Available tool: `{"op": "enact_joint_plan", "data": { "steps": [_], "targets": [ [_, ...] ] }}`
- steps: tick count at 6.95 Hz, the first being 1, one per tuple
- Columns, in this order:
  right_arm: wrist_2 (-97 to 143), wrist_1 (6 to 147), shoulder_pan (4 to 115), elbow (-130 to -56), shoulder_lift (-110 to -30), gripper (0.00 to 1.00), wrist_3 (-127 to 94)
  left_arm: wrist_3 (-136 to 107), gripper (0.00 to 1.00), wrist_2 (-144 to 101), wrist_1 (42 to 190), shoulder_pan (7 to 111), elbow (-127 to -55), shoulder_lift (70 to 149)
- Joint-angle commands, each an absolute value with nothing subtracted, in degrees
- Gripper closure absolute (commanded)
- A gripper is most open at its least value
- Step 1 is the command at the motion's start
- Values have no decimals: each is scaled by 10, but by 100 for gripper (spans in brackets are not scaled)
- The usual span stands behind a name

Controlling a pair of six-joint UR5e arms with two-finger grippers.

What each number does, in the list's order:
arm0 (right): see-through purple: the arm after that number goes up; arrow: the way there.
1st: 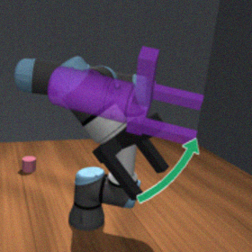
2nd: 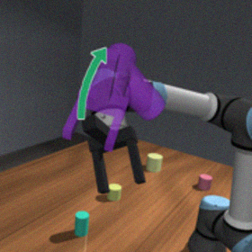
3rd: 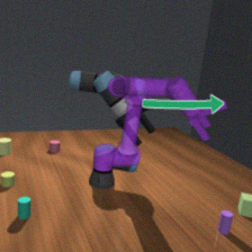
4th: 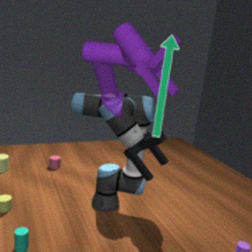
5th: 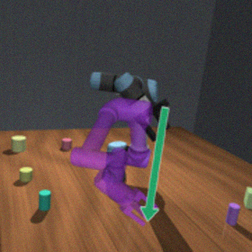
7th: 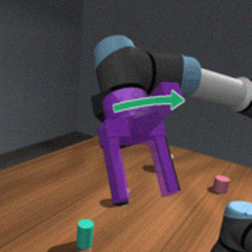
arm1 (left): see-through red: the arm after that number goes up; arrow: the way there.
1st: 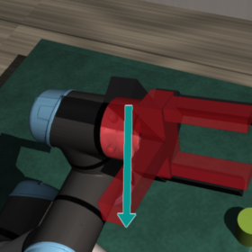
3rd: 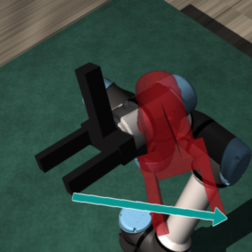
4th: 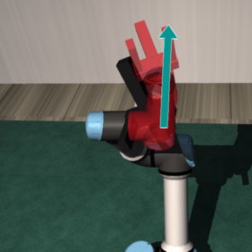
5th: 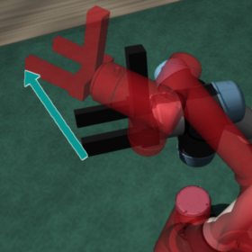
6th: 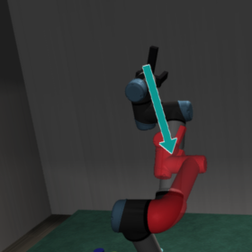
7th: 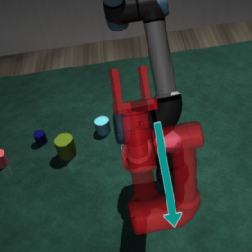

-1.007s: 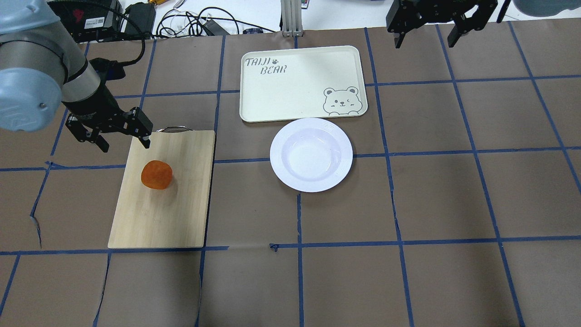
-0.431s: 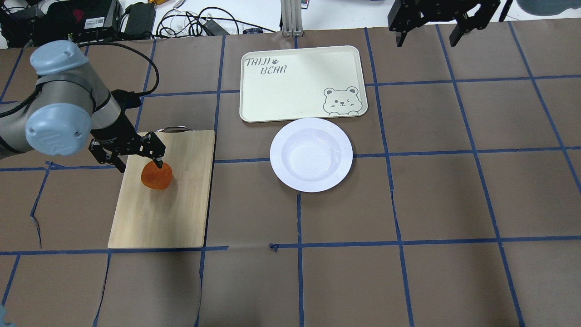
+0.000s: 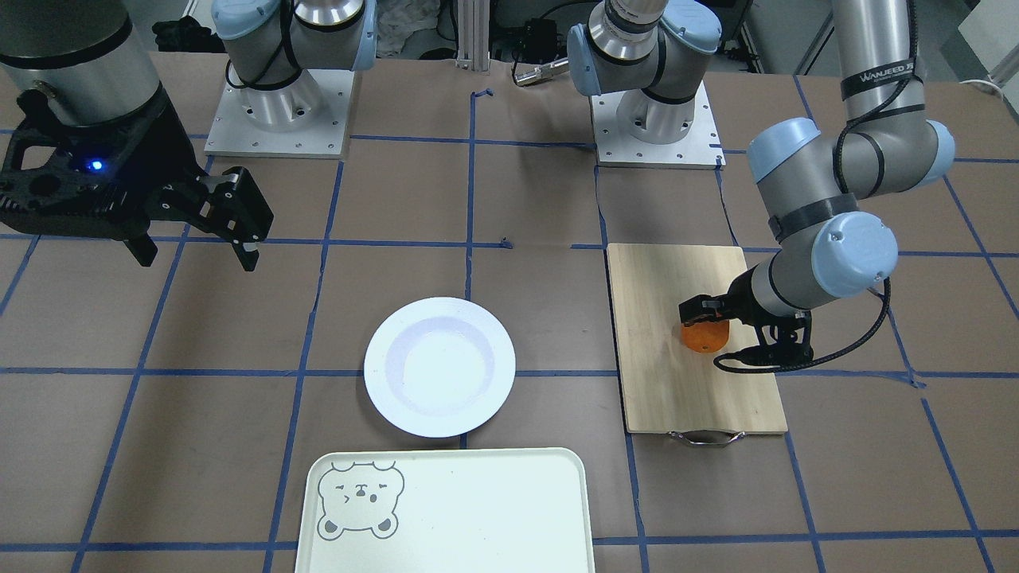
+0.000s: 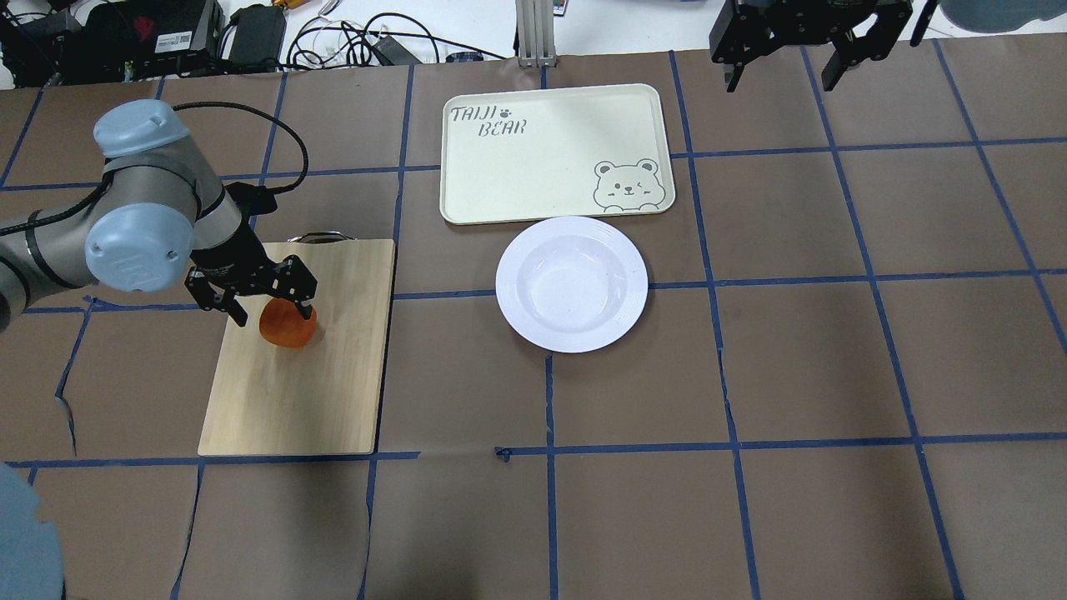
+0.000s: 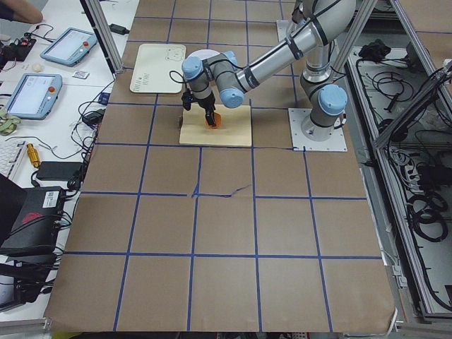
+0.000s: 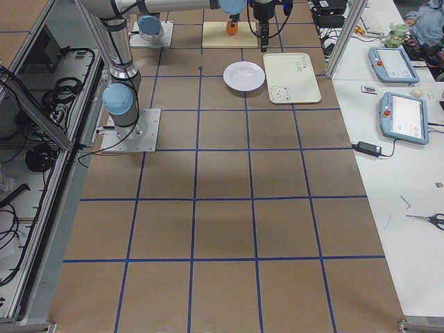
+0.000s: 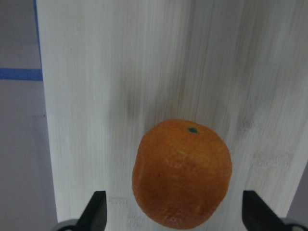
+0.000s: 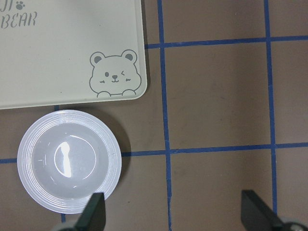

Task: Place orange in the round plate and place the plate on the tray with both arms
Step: 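Close the left gripper around the orange, then lift the orange with the left gripper and carry it toward the white plate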

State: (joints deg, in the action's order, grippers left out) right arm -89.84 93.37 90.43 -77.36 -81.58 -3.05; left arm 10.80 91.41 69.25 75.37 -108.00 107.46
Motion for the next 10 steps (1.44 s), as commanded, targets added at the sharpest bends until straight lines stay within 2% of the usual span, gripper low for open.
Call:
{"op": "enact_joint_plan", "data": {
  "steps": [1, 3, 4, 5, 6, 8, 10],
  "targets": [
    [-898, 934, 904, -774, -814, 0, -32, 109, 0, 914, 690, 754, -1080, 1095],
    [-900, 928, 904, -775, -815, 0, -31, 109, 3, 914, 682, 754, -1079, 1107],
    [-899, 928, 904, -775, -815, 0, -31, 108, 30, 913, 679, 755, -1079, 1110],
    [-899, 927, 904, -775, -815, 0, -31, 110, 74, 912, 679, 755, -1078, 1114],
    [-900, 926, 904, -775, -815, 0, -31, 110, 100, 891, 679, 754, -1076, 1114],
    [-901, 925, 904, -775, -816, 0, -31, 101, 100, 846, 684, 756, -1047, 1101],
    [-903, 924, 904, -775, -819, 0, -31, 98, 100, 847, 727, 792, -953, 1107]
  ]
}}
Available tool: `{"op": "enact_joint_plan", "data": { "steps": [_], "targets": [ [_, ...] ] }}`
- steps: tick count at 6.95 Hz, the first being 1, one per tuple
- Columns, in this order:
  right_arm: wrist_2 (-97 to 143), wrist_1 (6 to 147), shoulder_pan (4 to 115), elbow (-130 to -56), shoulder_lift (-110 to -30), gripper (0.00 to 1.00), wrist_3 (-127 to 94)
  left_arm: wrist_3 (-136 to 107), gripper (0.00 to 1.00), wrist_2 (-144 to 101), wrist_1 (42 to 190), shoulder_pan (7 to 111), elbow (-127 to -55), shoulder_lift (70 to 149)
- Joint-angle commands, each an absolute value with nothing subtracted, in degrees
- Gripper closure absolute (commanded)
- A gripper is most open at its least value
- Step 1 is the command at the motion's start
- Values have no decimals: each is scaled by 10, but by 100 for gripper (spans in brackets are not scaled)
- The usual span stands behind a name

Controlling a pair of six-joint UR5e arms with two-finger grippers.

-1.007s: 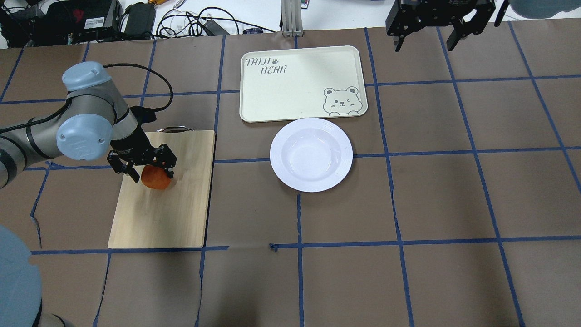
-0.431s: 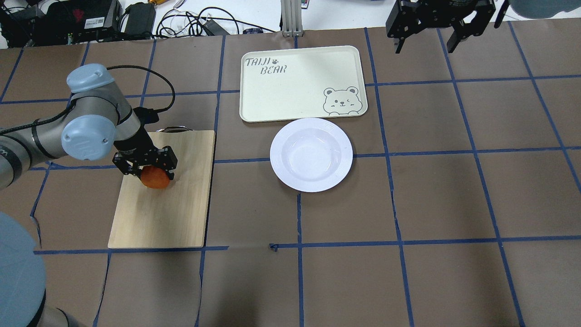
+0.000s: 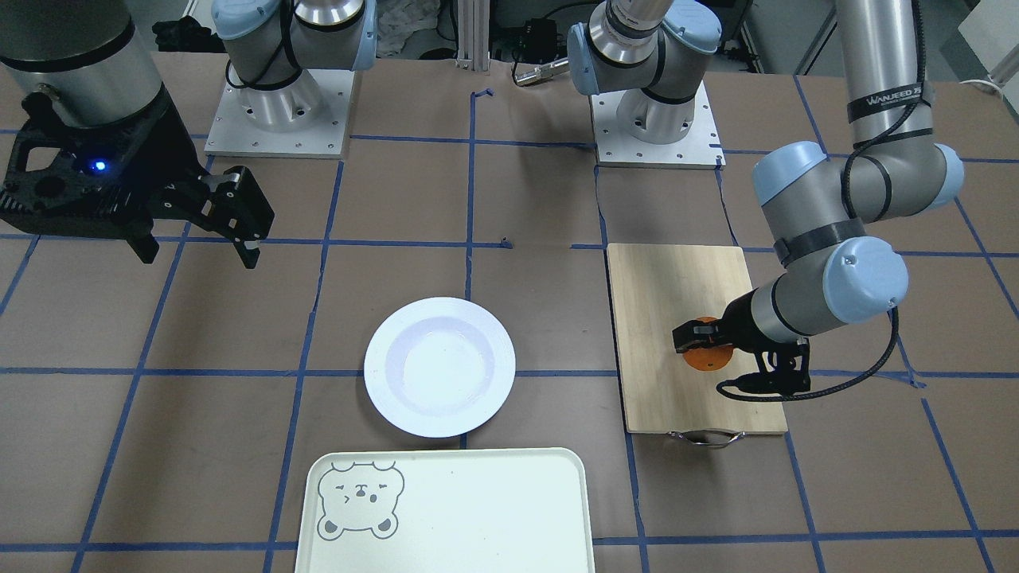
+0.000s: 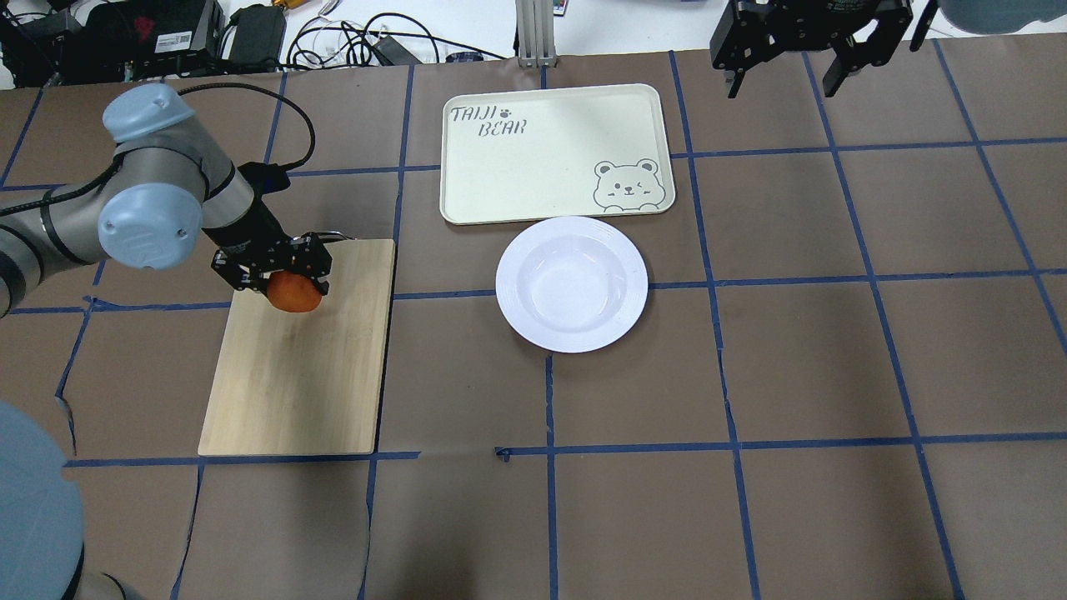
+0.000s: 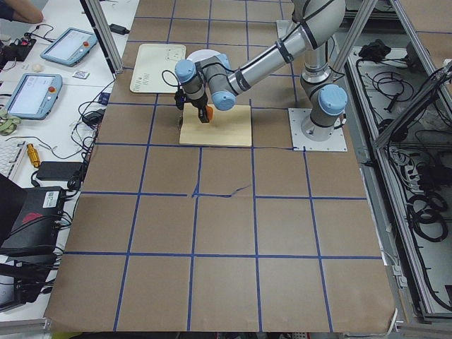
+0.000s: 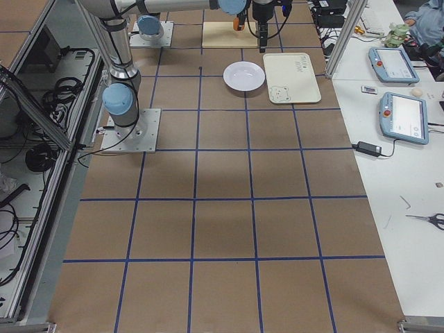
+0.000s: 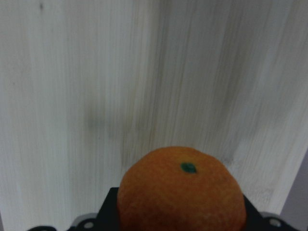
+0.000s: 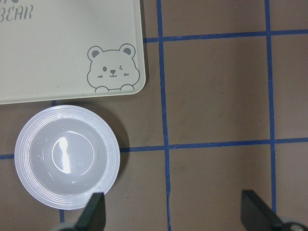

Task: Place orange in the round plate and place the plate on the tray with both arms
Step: 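Lift the orange with the left gripper and carry it toward the white plate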

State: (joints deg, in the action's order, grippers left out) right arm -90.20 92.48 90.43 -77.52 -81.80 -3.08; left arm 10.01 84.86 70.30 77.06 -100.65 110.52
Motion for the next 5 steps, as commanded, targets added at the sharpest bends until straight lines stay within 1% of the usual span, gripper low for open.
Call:
{"op": "enact_joint_plan", "data": {
  "steps": [1, 3, 5],
  "targets": [
    [-902, 924, 904, -778, -819, 0, -31, 96, 100, 843, 738, 809, -919, 1114],
    [-900, 930, 903, -796, -821, 0, -31, 28, 100, 843, 716, 866, -905, 1116],
    [-900, 928, 904, -796, -822, 0, -32, -52, 100, 822, 651, 933, -905, 1134]
  ]
}}
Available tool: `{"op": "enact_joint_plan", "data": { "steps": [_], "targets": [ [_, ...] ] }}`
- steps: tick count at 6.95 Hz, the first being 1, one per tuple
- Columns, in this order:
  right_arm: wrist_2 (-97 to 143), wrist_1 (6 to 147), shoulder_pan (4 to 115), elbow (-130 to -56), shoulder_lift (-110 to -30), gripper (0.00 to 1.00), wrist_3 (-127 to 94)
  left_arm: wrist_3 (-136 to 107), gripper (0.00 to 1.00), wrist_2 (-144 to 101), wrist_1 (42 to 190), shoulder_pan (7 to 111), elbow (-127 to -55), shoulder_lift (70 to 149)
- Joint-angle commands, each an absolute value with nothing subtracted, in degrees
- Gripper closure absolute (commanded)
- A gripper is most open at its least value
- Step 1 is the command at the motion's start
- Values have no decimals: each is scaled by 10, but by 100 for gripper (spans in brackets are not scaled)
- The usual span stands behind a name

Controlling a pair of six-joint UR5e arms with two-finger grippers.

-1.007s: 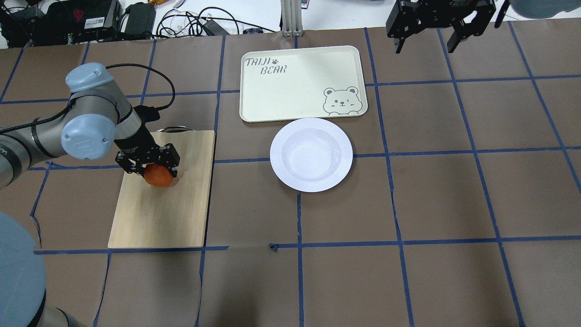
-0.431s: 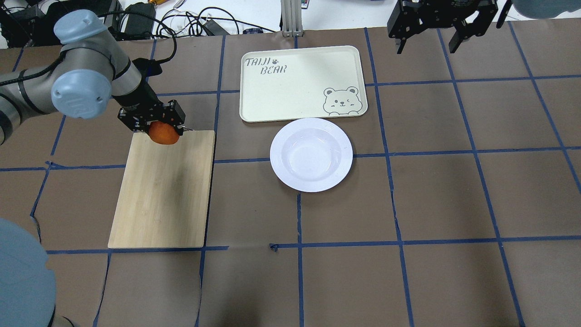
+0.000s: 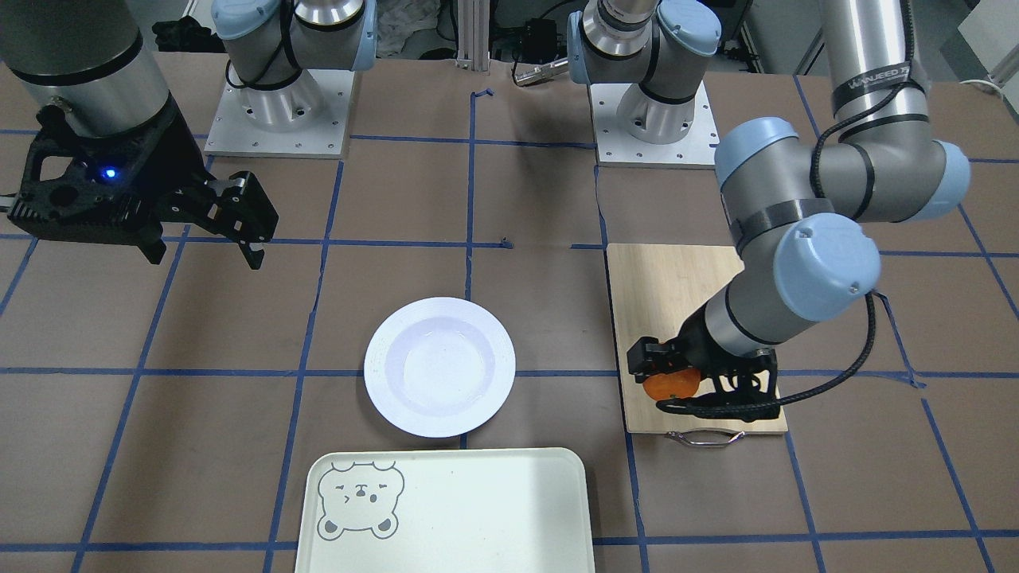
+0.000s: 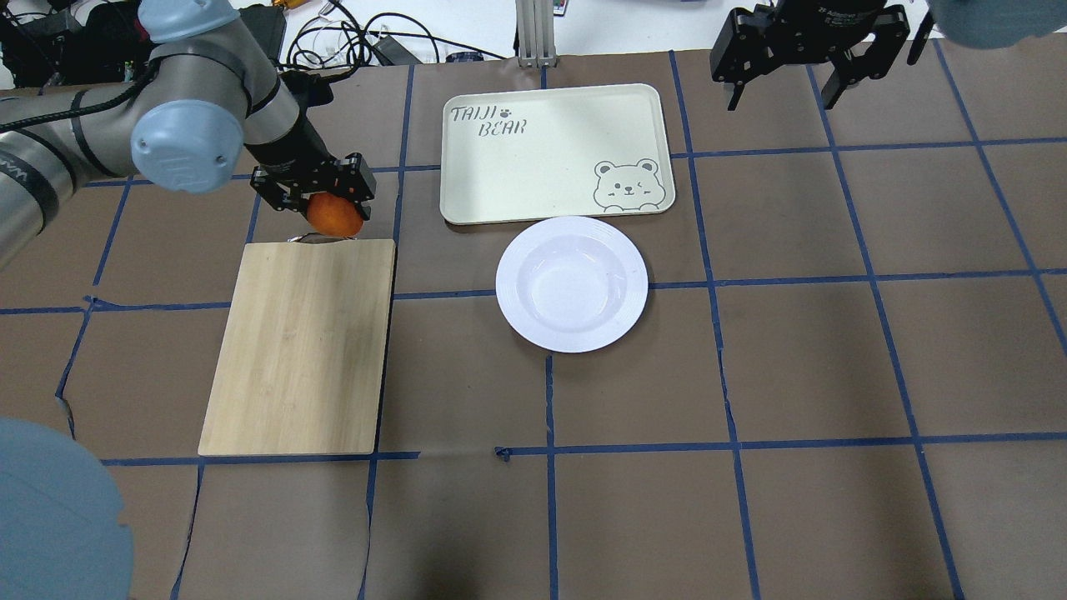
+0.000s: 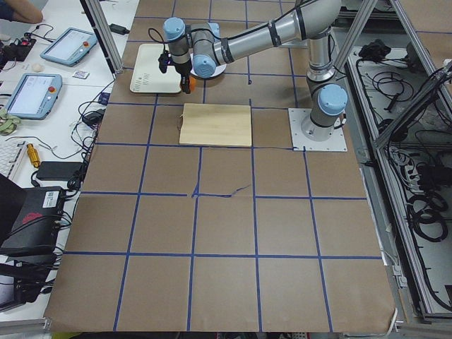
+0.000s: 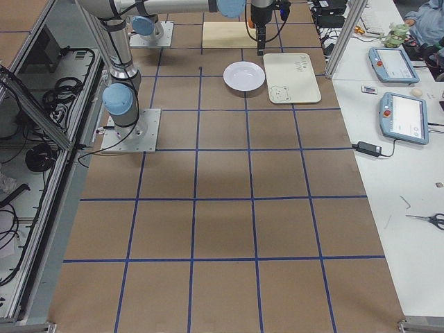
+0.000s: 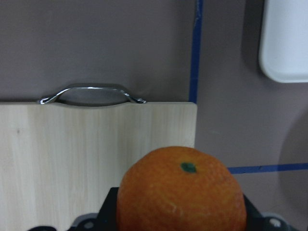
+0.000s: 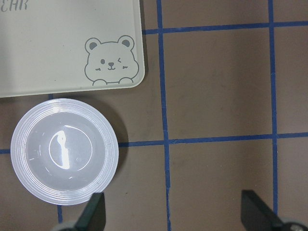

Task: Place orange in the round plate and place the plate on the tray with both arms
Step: 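Lift the orange with the left gripper and carry it toward the white plate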

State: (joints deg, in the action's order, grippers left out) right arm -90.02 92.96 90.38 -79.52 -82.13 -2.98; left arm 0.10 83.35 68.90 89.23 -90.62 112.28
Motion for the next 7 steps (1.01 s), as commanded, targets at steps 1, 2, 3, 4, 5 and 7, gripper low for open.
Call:
{"op": "enact_joint_plan", "data": {
  "steps": [1, 2, 3, 4, 5, 7],
  "targets": [
    [-903, 927, 904, -796, -823, 0, -32, -87, 100, 806, 625, 962, -905, 1155],
    [-901, 927, 904, -795, -824, 0, -32, -135, 100, 756, 578, 989, -906, 1175],
    [-906, 928, 905, -794, -824, 0, -32, -167, 100, 753, 544, 1012, -906, 1193],
    [-905, 929, 905, -796, -817, 0, -32, -189, 100, 752, 510, 1031, -906, 1207],
    [-901, 927, 905, -796, -820, 0, -32, -212, 100, 752, 505, 1049, -906, 1215],
    [-917, 928, 905, -795, -823, 0, -21, -242, 93, 751, 504, 1063, -911, 1223]
  ]
}}
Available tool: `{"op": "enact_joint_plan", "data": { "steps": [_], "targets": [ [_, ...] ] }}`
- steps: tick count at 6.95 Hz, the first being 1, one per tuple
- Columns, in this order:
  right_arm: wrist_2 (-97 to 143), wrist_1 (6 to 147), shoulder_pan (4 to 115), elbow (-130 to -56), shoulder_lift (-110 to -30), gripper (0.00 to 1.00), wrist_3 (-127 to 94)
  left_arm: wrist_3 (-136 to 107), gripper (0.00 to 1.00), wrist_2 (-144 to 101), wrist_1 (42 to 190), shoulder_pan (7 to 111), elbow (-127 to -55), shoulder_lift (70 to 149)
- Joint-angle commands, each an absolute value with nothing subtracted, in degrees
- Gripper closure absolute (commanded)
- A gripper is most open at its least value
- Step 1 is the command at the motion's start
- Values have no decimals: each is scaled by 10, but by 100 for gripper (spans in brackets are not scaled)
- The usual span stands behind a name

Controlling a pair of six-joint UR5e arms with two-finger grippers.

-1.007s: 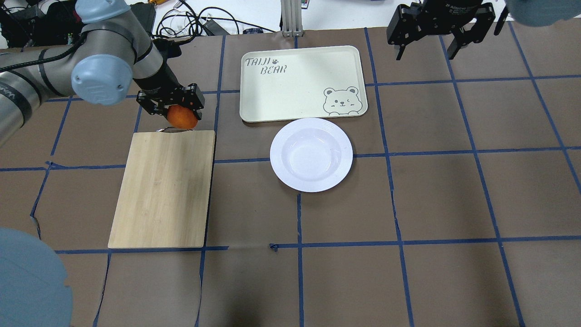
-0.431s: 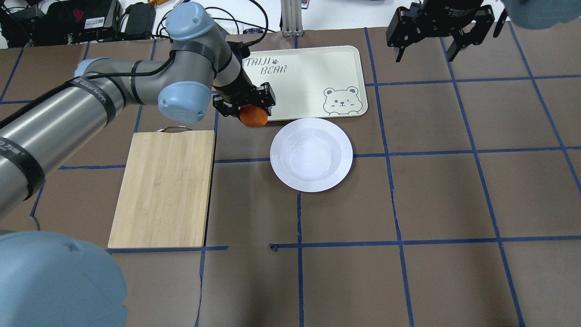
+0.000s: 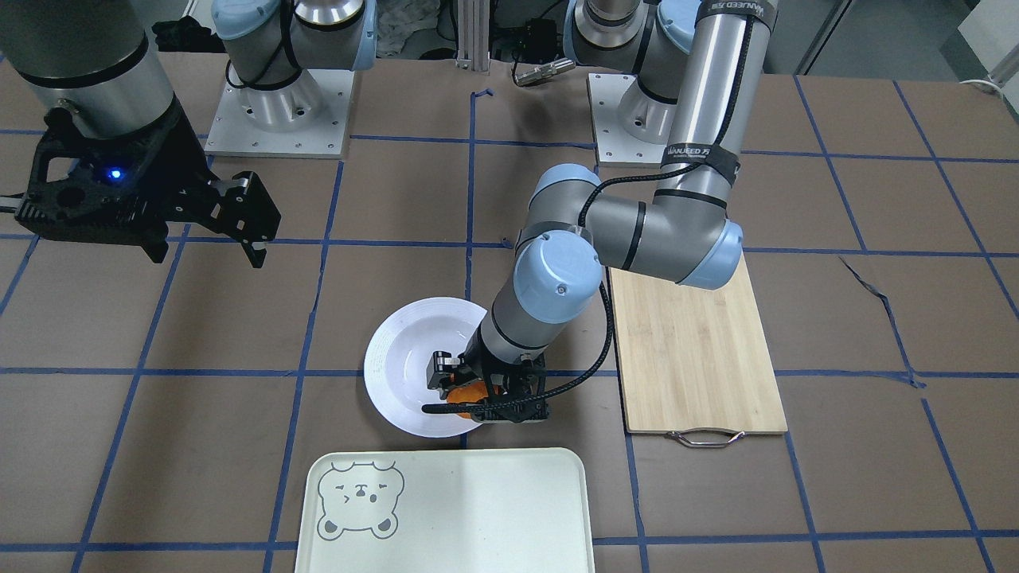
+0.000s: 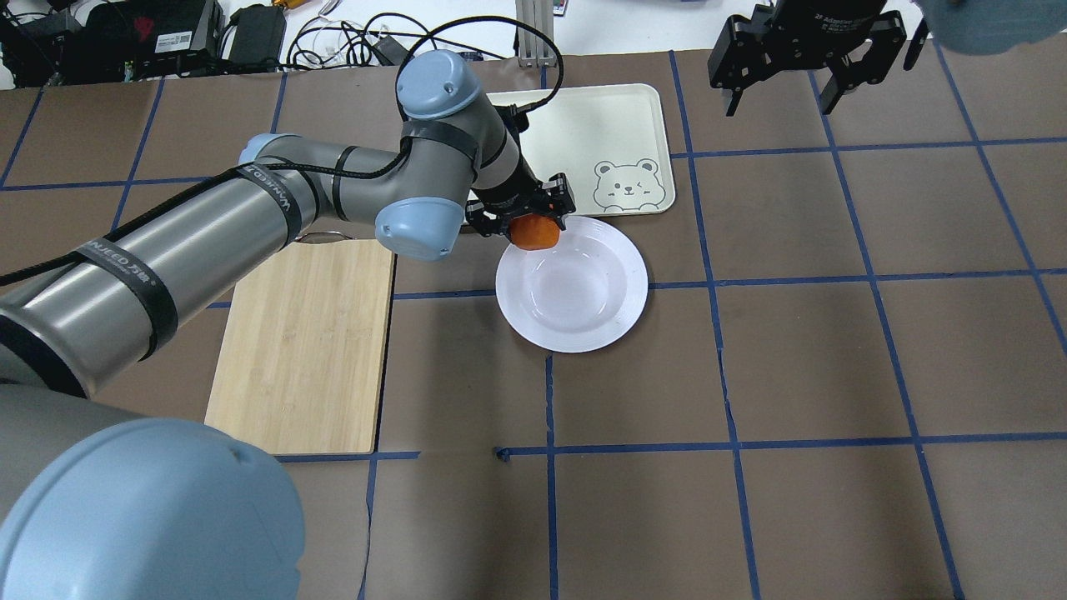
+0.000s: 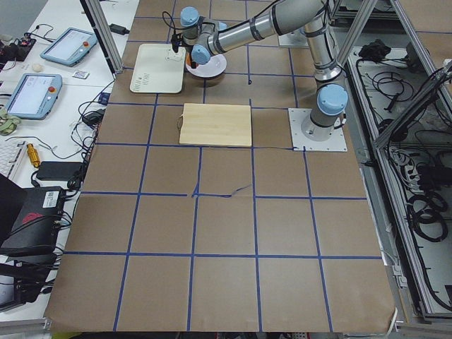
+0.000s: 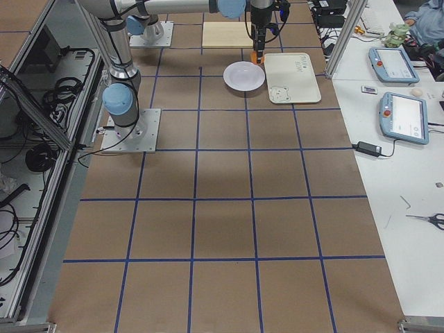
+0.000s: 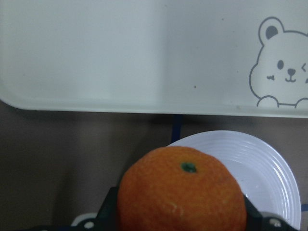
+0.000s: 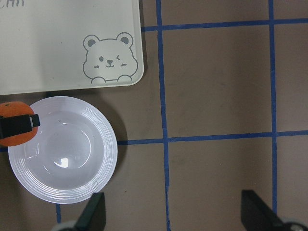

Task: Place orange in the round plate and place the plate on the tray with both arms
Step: 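Lower the orange onto the white plate and open the left gripper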

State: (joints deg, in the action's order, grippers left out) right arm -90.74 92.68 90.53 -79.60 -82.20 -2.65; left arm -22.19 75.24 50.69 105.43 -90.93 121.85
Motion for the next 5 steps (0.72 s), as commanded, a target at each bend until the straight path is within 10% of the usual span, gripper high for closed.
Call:
{"op": "enact_joint_plan", "data": {
  "steps": [1, 3, 5],
  "targets": [
    [-918, 926, 905, -796, -828, 0, -25, -248, 64, 751, 510, 1069, -911, 1224],
    [-919, 925, 905, -799, -836, 0, -19, -321, 3, 737, 512, 1077, -911, 1227],
    [-914, 925, 905, -800, -836, 0, -9, -307, 0, 742, 516, 1074, -905, 1207]
  ]
}}
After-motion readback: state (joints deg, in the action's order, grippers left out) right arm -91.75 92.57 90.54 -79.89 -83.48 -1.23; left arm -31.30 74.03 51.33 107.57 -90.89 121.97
